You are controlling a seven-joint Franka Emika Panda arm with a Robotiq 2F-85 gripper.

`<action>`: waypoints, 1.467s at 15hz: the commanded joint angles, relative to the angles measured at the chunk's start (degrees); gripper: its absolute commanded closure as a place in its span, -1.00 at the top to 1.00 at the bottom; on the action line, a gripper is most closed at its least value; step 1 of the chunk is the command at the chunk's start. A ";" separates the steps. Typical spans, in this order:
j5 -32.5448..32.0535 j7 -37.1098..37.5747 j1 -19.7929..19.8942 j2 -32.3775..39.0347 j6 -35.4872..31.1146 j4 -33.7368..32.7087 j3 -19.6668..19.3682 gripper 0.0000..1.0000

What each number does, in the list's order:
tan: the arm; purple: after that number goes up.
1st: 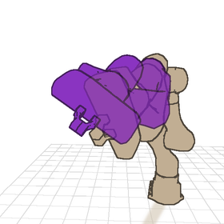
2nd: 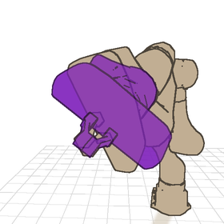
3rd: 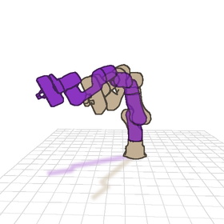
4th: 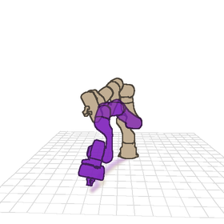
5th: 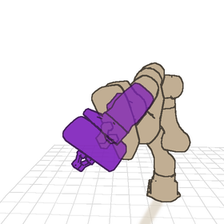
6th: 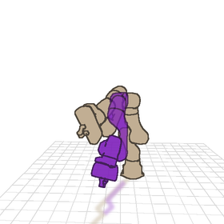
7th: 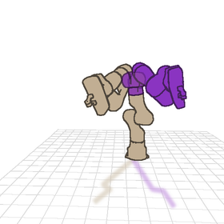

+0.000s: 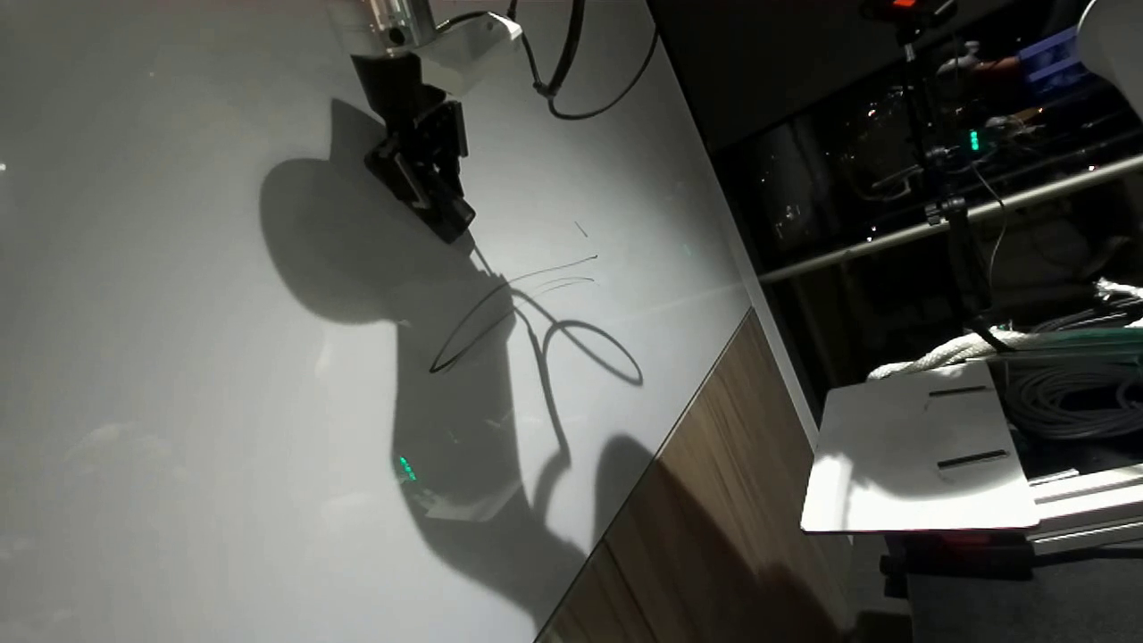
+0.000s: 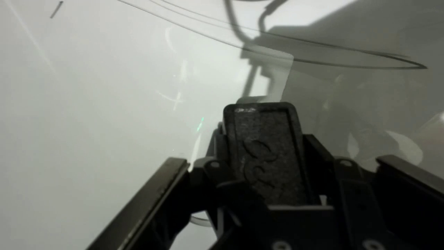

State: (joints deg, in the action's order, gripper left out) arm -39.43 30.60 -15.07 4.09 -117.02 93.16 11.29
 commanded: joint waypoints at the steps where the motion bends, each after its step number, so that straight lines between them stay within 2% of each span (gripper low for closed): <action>1: -0.59 -3.16 4.66 -2.44 -3.53 1.03 -3.77 -0.41; 7: 0.70 -5.15 10.29 -4.75 -6.15 4.19 -7.38 -0.41; 15: 1.12 -4.95 15.96 -3.29 -14.96 11.52 -11.68 -0.41; 19: 1.43 -4.74 17.89 -1.75 -19.22 13.56 -13.44 -0.41; 22: 1.23 -3.79 17.86 -0.26 -20.80 14.27 -13.37 -0.41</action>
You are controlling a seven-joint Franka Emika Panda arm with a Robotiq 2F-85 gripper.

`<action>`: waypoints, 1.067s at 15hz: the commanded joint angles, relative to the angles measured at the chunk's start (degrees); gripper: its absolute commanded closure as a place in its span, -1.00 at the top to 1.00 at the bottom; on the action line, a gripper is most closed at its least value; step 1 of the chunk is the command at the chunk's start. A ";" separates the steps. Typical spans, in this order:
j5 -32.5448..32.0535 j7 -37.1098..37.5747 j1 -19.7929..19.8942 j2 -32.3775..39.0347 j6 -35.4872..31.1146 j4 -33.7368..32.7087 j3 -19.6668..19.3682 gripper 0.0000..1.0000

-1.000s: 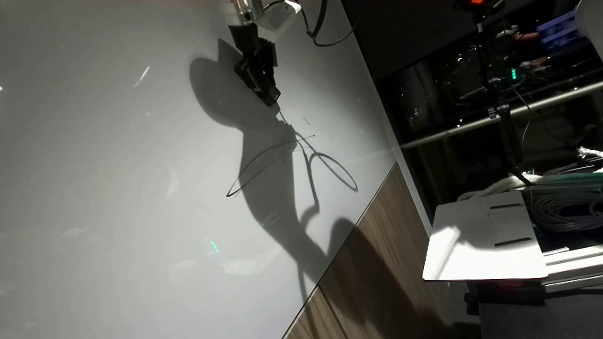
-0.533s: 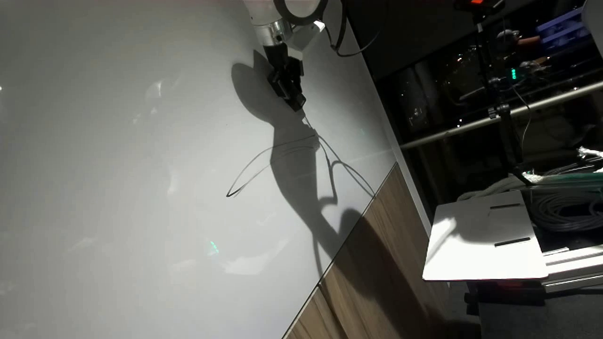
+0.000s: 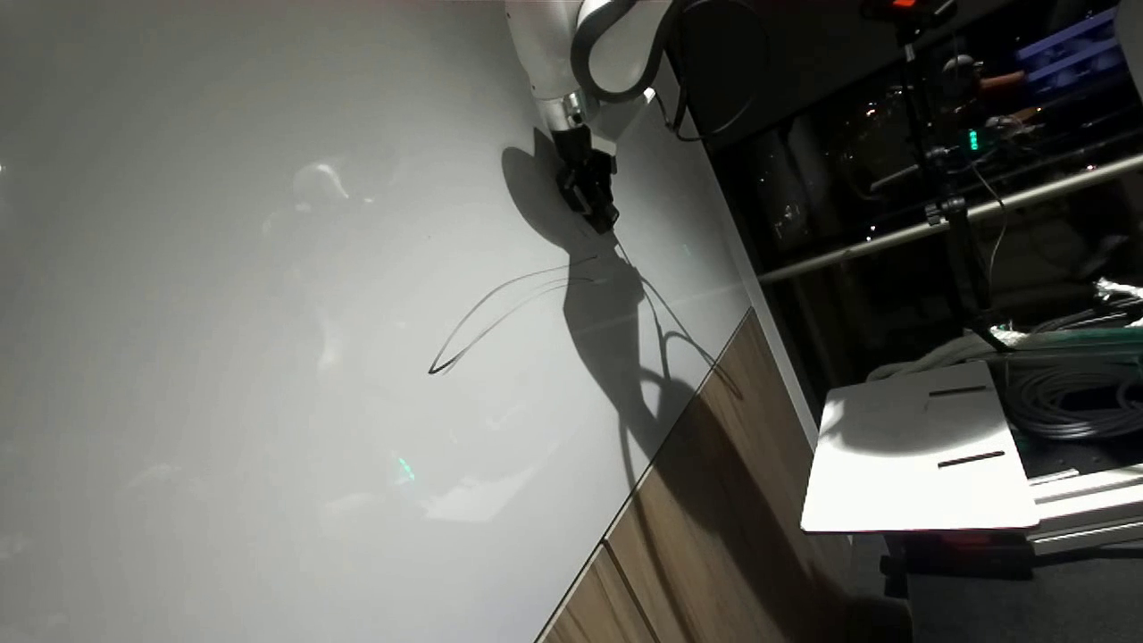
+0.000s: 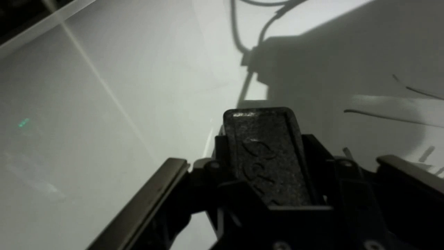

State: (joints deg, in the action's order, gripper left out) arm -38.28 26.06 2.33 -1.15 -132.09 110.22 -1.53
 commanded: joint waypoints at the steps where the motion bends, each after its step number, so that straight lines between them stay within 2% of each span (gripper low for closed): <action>1: 0.03 1.13 0.19 5.54 -5.67 -2.93 -0.24 -0.41; 10: -1.42 4.40 -4.21 9.57 -2.75 -4.63 2.99 -0.41; 16: -1.63 6.74 -9.01 12.76 -0.01 -6.11 5.73 -0.41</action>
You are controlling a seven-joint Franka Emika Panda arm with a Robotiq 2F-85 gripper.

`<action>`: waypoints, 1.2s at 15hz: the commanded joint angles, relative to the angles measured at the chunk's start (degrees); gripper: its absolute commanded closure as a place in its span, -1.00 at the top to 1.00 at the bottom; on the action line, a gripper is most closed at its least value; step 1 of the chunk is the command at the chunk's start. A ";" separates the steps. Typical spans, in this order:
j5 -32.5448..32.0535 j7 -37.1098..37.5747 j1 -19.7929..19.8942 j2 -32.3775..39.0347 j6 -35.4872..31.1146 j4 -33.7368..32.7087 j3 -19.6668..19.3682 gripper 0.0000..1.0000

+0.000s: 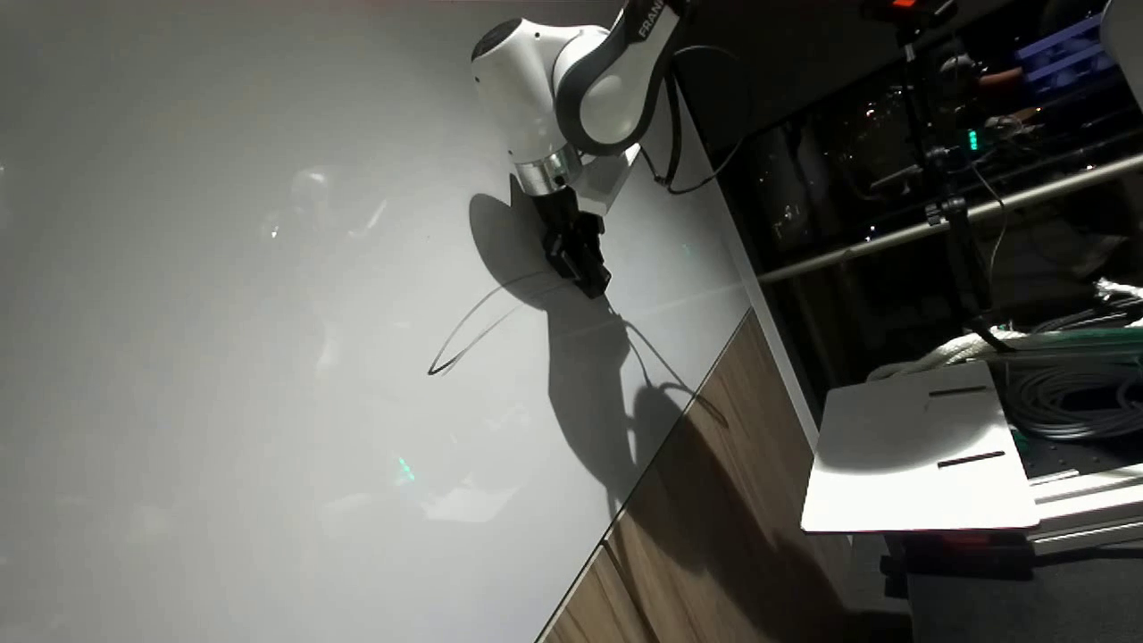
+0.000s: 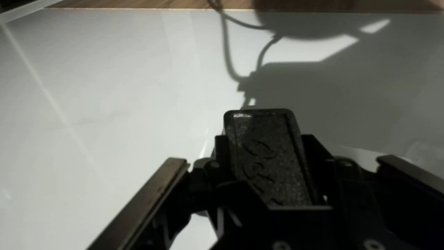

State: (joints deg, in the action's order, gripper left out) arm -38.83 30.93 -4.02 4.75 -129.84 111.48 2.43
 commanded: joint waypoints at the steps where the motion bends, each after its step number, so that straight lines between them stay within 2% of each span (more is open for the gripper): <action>1: -0.94 2.07 -3.66 7.48 -1.47 -8.10 2.35 -0.41; 7: -0.43 2.00 -10.90 11.21 7.47 -14.55 5.78 -0.41; 13: 4.27 2.64 -14.42 12.52 5.20 -12.24 7.30 -0.41; 18: 5.66 2.41 -18.01 17.48 6.21 -16.52 6.97 -0.41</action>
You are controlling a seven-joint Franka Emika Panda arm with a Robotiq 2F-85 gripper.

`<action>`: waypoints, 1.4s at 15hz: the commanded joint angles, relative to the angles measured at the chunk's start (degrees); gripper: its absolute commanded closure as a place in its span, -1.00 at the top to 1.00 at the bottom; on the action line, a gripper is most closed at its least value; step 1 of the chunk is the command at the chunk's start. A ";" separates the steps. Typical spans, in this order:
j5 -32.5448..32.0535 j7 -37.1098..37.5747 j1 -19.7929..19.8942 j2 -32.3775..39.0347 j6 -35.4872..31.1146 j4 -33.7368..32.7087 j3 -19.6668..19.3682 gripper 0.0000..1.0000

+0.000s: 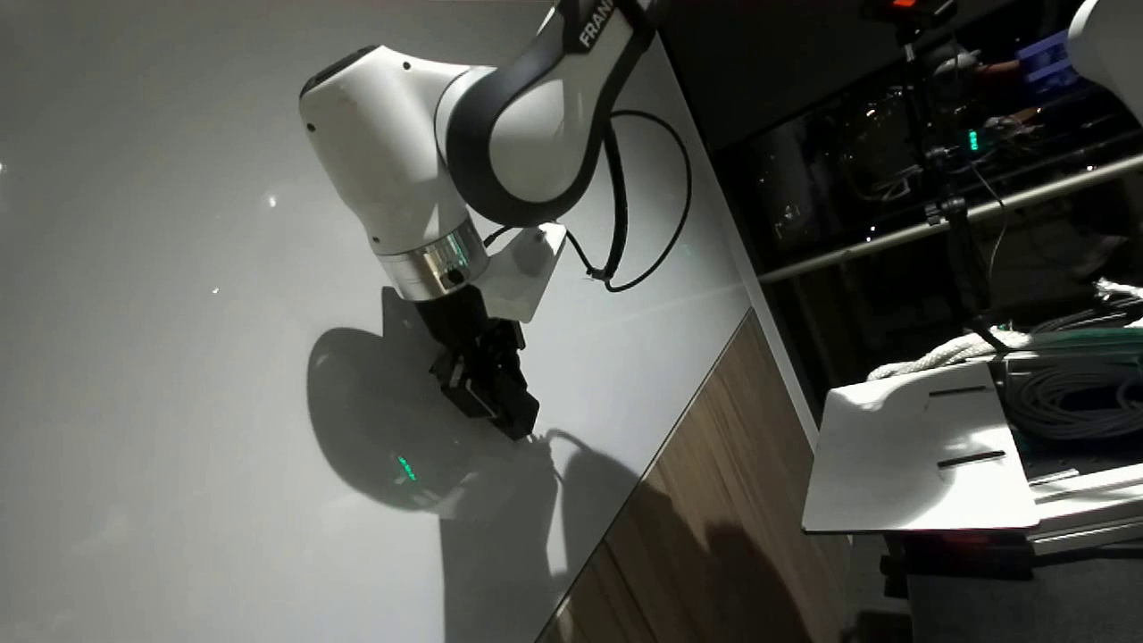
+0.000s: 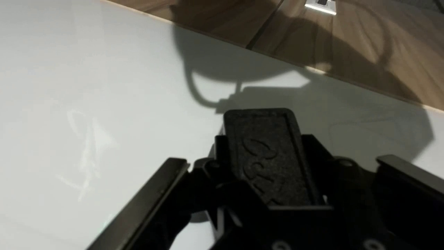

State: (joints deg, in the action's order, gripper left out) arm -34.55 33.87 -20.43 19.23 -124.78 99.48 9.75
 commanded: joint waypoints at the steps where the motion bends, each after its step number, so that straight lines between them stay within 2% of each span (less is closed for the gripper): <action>1: 1.43 -0.87 -2.20 3.72 1.67 -5.94 -0.50 -0.41; 6: 0.46 -1.84 -3.82 5.93 3.82 -13.07 -1.89 -0.41; 9: -0.24 -2.47 -3.03 5.10 5.75 -13.87 -2.68 -0.41; 11: -0.61 -2.91 -1.98 3.83 6.53 -12.87 -3.39 -0.41; 17: -1.37 -1.72 2.36 -4.24 7.16 -4.36 -6.04 -0.41; 21: -0.18 -2.31 7.68 -9.60 5.82 1.59 -7.73 -0.41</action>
State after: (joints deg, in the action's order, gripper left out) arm -34.46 33.32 -17.26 12.83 -115.61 98.30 4.10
